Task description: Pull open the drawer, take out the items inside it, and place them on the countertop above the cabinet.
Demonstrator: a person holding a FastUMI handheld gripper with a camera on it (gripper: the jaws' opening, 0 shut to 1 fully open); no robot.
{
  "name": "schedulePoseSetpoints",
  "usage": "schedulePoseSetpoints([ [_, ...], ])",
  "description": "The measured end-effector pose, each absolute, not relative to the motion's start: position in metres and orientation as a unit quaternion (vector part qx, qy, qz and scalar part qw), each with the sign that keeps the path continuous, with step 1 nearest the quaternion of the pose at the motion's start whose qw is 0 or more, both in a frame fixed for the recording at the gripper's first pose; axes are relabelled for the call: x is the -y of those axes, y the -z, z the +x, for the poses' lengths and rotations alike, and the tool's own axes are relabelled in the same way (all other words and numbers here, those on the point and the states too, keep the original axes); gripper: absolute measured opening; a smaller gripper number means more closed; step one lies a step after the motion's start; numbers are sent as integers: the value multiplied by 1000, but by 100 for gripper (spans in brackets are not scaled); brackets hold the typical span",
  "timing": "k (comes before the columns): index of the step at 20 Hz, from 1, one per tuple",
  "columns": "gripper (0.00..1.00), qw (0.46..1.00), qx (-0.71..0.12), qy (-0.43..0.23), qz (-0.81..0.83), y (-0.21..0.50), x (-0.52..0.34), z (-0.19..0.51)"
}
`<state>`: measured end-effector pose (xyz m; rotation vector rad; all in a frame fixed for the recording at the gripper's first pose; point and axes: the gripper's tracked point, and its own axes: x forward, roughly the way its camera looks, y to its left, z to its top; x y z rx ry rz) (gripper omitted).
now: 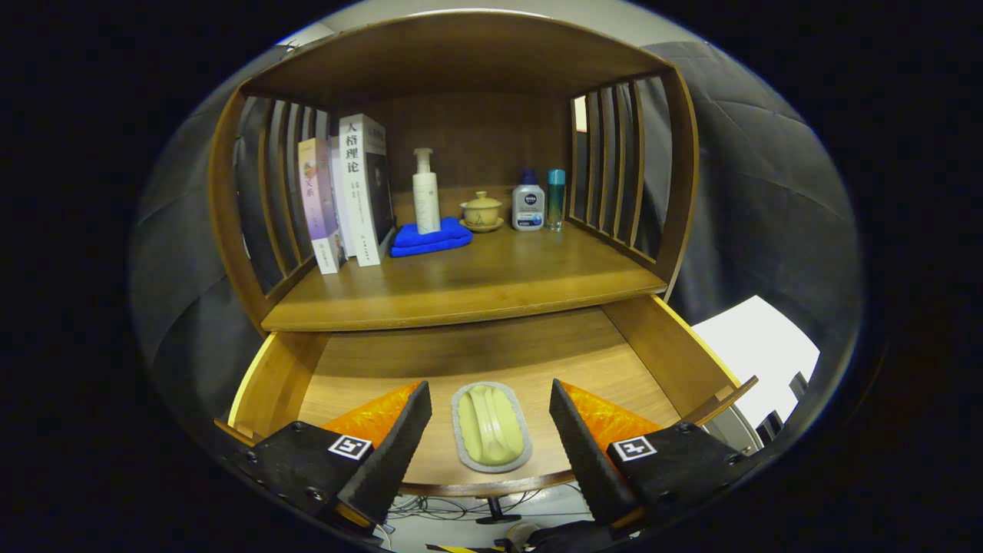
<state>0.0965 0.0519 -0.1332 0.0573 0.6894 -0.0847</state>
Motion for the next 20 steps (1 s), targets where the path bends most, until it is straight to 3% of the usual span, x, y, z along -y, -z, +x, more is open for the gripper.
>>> schedulePoseSetpoints([
  [6, 98, 903, -429, 25, 20, 181, -58, 112],
  [10, 77, 877, -480, 13, 2, 208, -60, 111],
  [12, 77, 867, -499, 13, -9, 218, -57, 106],
  [18, 34, 871, -491, 2, -1, 227, -59, 110],
  [20, 23, 893, -449, -21, 12, 217, -70, 123],
])
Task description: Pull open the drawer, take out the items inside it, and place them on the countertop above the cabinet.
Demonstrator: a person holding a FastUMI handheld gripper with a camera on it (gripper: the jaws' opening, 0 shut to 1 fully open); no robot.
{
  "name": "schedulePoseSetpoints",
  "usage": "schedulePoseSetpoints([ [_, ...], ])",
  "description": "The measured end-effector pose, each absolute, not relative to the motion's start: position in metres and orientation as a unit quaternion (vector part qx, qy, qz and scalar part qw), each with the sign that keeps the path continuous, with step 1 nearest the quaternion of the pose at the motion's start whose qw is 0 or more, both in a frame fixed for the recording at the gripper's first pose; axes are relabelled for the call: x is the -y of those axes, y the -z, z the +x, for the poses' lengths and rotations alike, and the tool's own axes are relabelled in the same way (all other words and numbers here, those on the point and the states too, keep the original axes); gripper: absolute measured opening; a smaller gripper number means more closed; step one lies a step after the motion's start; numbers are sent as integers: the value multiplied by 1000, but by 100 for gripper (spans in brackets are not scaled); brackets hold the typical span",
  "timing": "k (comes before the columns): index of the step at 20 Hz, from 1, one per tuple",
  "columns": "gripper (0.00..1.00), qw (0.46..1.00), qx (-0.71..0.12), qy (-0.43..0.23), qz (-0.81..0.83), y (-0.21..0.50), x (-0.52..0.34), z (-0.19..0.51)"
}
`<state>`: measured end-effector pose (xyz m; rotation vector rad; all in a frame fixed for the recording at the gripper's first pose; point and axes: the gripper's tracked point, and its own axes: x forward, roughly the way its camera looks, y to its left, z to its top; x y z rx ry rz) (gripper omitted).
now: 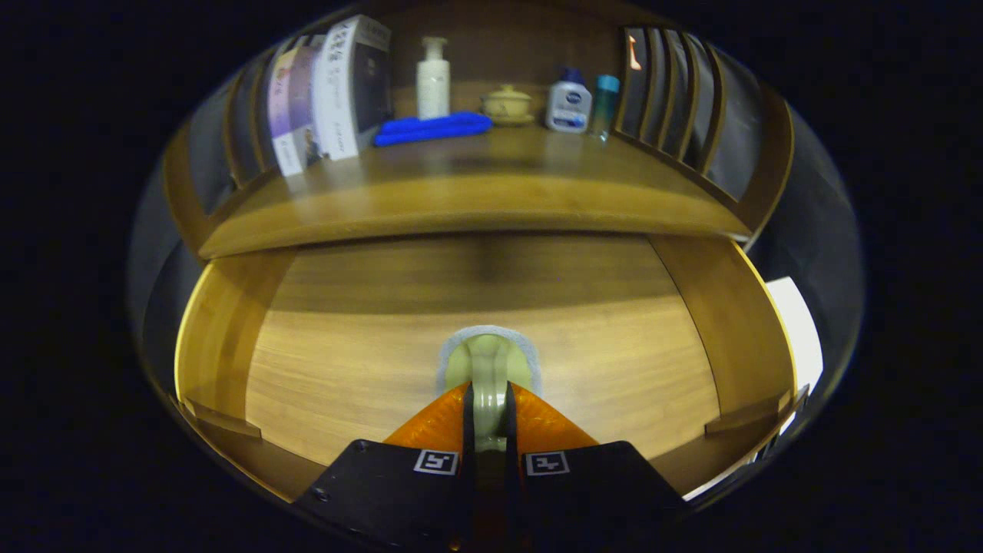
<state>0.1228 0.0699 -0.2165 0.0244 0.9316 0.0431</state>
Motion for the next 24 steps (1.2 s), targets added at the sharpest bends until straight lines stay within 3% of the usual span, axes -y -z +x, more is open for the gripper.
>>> schedulePoseSetpoints([
  [1, 18, 898, -439, -20, 12, 213, -69, 121],
  [16, 18, 952, -305, 3, -3, 116, -44, 124],
  [24, 18, 958, -286, 3, -29, 80, -44, 162],
])
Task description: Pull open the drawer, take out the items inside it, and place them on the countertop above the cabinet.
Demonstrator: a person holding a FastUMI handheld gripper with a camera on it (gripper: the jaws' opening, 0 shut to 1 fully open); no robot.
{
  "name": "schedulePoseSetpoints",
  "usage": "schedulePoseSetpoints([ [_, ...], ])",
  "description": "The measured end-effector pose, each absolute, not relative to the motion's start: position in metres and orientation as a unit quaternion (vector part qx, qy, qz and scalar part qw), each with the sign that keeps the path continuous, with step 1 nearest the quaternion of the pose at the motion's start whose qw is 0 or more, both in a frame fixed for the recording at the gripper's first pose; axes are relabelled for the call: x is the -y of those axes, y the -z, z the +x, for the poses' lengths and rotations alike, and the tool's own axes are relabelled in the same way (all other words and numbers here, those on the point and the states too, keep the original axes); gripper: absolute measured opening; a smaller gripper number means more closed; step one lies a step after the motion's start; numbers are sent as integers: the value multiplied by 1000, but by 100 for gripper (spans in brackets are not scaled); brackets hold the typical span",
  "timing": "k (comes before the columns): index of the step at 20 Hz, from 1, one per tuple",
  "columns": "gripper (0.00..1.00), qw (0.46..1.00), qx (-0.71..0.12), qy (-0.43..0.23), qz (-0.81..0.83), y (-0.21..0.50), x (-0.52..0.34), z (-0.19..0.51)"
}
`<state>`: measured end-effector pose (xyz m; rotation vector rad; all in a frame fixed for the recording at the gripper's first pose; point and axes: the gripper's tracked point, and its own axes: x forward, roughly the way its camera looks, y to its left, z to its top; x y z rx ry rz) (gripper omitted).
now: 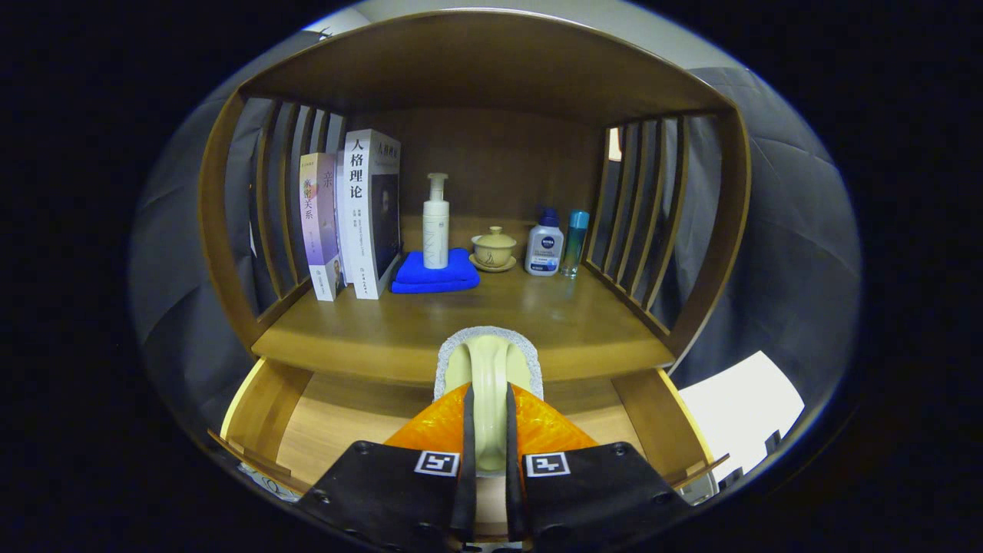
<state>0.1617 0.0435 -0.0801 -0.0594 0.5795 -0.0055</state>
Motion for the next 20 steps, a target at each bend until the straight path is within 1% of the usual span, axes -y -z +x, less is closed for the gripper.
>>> schedulePoseSetpoints([
  [4, 18, 957, -286, -17, -35, 66, -54, 190],
  [9, 17, 958, -284, -19, -27, 52, -56, 237],
  [12, 18, 952, -304, -25, -18, 59, -60, 256],
  [17, 17, 937, -346, -38, -29, 91, -63, 273],
  [20, 22, 935, -350, -55, -23, 99, -68, 280],
])
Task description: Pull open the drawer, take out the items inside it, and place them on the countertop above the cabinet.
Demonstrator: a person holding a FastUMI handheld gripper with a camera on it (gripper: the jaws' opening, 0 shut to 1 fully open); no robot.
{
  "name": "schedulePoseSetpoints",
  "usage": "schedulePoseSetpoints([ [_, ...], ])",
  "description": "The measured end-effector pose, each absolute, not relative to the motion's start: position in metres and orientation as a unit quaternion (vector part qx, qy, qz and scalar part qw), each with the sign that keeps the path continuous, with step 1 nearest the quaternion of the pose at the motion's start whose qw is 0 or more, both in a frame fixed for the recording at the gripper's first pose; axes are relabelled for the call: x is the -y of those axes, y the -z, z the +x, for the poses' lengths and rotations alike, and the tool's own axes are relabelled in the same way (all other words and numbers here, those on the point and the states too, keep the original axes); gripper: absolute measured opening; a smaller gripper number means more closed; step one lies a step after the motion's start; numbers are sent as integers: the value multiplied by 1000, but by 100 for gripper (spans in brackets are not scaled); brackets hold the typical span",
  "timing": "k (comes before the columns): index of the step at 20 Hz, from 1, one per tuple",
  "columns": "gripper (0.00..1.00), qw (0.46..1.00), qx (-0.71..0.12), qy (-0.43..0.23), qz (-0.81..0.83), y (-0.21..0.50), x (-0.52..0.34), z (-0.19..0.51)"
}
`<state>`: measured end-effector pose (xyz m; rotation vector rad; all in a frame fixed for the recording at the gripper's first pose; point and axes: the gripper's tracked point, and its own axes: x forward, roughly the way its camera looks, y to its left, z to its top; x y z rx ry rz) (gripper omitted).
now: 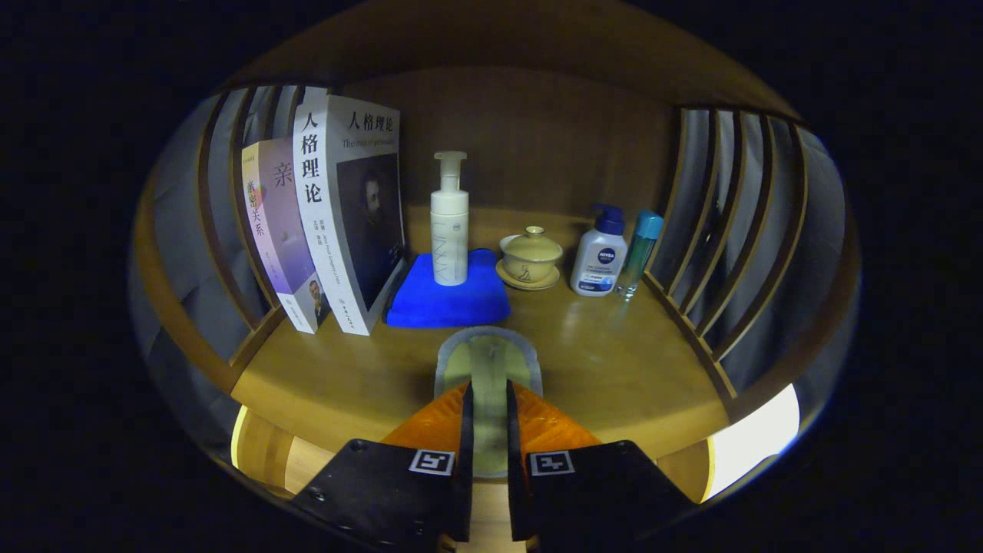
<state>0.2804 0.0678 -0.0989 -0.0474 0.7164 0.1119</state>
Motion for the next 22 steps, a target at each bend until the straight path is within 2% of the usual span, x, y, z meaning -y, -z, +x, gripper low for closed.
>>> schedulePoseSetpoints([
  [1, 22, 936, -349, -51, -21, 100, -64, 282],
  [2, 27, 936, -347, -51, -16, 98, -64, 282],
  [7, 100, 944, -325, -52, 5, 90, -62, 271],
  [15, 100, 981, -189, -39, -1, 21, -49, 207],
  [22, 100, 993, -109, -37, 2, 0, -54, 124],
])
